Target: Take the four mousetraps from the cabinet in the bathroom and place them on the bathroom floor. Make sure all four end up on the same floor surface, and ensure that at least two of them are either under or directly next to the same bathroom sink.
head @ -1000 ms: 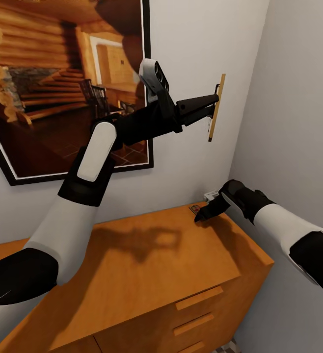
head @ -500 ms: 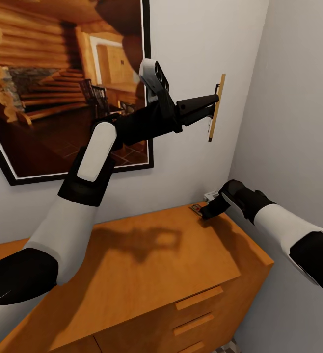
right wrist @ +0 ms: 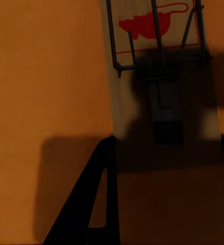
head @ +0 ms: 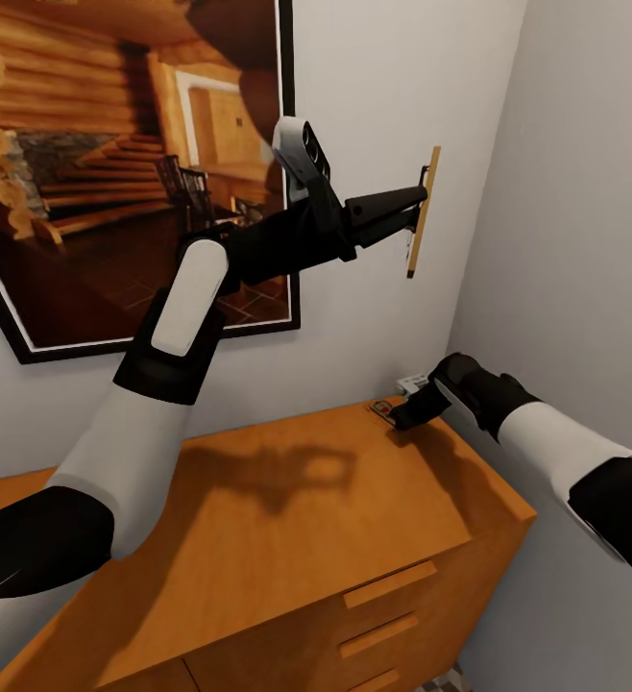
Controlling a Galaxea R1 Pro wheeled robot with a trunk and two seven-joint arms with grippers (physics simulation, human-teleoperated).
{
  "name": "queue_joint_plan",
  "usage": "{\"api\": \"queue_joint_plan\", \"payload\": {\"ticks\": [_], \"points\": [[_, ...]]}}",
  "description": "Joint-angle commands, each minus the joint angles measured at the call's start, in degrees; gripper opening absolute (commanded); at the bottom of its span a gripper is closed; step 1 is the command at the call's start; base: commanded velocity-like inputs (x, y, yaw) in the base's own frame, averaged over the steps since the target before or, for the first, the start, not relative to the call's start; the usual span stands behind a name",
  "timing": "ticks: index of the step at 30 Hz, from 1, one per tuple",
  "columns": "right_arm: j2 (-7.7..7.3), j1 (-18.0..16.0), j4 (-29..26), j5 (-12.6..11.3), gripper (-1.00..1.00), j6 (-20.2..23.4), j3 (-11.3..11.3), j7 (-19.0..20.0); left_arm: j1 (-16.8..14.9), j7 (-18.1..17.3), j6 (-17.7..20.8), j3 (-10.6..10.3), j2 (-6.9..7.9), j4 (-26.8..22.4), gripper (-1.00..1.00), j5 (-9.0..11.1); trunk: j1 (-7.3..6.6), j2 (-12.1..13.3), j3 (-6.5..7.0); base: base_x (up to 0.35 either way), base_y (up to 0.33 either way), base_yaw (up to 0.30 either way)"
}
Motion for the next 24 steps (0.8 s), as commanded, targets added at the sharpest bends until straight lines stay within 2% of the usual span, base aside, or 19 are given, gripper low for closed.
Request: {"api": "queue_joint_plan", "payload": {"ticks": [1, 4, 5, 10, 14, 24], "points": [[-0.07, 1.32, -0.23, -2.36, -1.00, 0.91, -0.28, 0.94, -0.07, -0.28, 0.16, 0.03, -0.02, 0.12, -1.00, -0.15, 0.01, -0.02, -0.08, 0.000, 0.000, 0.000], [-0.15, 1.29, -0.37, -2.31, -1.00, 1.03, -1.09, 5.76, -0.07, -0.28, 0.12, 0.01, -0.03, 0.19, -1.00, -0.17, 0.01, -0.02, -0.08, 0.000, 0.000, 0.000], [-0.23, 1.28, -0.39, -2.30, -1.00, 1.07, -1.21, 8.45, -0.07, -0.28, 0.11, 0.00, -0.05, 0.11, -1.00, -0.16, 0.01, -0.02, -0.08, -0.005, 0.000, 0.000], [-0.53, 1.28, -0.43, -2.23, -1.00, 1.09, -1.28, 13.29, -0.07, -0.28, 0.11, 0.02, -0.02, 0.04, -1.00, -0.15, 0.01, -0.02, -0.08, -0.107, 0.000, 0.000], [-0.66, 1.28, -1.71, -2.21, -1.00, 1.20, -1.29, 14.50, -0.07, -0.28, 0.11, 0.02, -0.01, 0.05, -1.00, -0.19, 0.01, -0.02, -0.08, -0.291, 0.000, 0.000], [-1.05, 1.28, -3.36, -2.21, -1.00, 1.35, -1.29, 14.74, -0.07, -0.28, 0.12, 0.01, 0.00, 0.20, -1.00, -0.26, 0.01, -0.02, -0.08, -0.329, 0.000, 0.000]]}}
